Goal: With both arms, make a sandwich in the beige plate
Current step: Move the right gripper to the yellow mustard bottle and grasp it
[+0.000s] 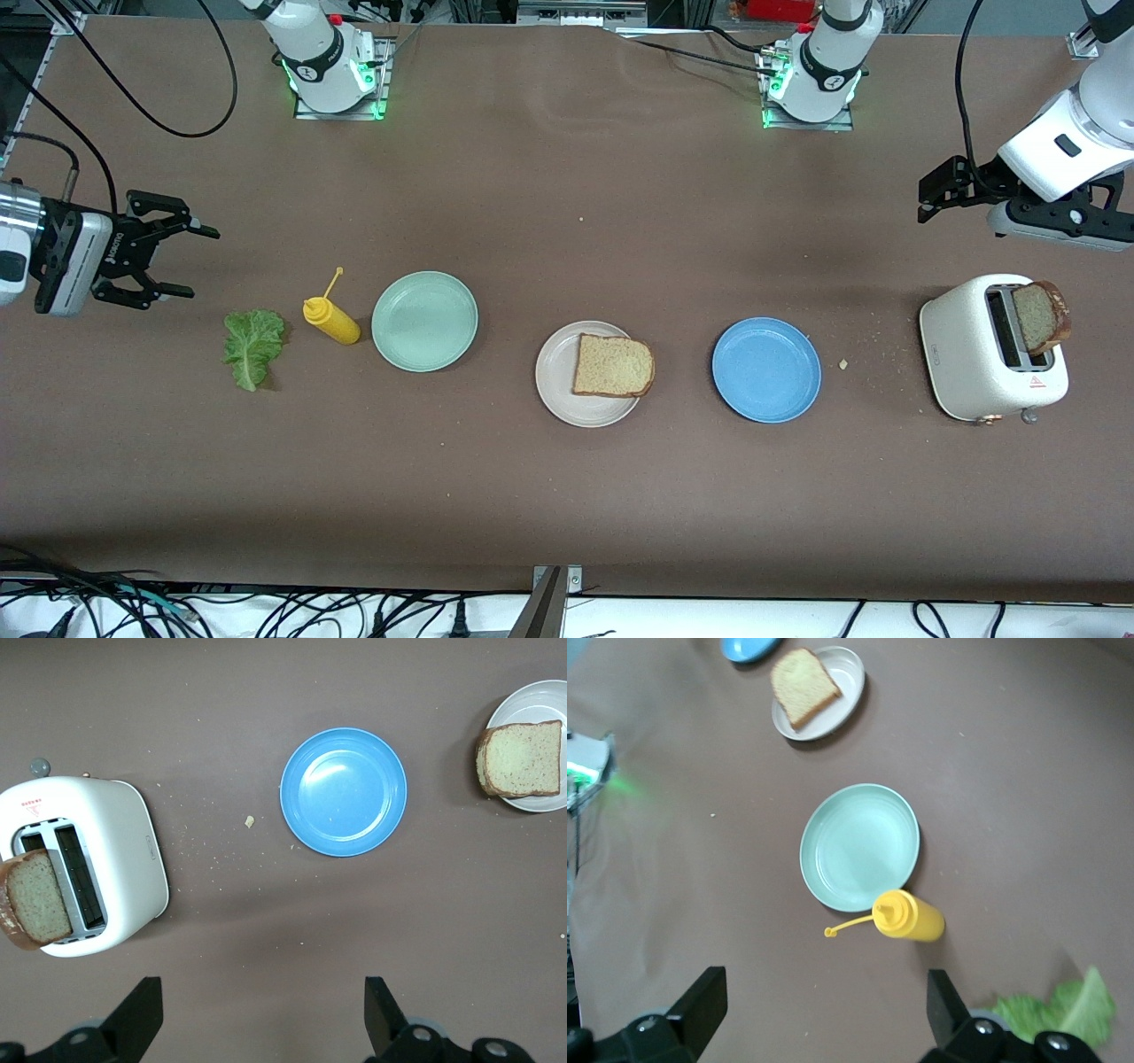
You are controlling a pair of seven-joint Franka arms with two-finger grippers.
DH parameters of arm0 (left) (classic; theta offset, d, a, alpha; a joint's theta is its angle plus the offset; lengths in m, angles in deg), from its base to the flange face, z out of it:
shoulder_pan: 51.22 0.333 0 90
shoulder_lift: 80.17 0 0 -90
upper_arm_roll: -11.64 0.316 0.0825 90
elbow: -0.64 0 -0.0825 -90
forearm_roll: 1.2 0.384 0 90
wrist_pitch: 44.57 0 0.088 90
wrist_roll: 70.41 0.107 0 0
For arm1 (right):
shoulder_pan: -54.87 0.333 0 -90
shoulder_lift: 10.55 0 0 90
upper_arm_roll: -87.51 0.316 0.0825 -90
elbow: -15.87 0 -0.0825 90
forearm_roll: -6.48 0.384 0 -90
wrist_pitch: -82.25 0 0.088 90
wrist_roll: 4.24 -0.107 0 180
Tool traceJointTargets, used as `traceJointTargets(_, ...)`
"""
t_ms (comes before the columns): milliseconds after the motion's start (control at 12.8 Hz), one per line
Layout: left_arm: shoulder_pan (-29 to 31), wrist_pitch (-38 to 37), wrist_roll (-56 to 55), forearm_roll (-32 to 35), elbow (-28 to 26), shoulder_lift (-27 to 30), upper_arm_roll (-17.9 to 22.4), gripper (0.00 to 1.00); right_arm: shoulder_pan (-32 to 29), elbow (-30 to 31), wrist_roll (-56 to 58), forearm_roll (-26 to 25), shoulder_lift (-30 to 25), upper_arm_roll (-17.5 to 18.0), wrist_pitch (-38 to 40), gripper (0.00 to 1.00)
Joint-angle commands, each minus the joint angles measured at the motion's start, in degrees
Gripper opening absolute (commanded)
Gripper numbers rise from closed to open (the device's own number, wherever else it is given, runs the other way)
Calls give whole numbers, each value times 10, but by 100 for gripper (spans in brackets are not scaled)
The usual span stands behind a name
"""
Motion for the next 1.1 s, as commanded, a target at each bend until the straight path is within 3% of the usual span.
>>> traceJointTargets(0,1,5,-6,16,-10,11,0,100,-10,34,122,72,23,-16,-4,100)
traceJointTargets(391,0,4,-6,16,-9,11,-6,100,-18,45,339,140,98,-29,-3,100)
traceJointTargets(1017,0,3,-6,16,-9,11,-6,100,-31,41,588,247,226,-36,2,100)
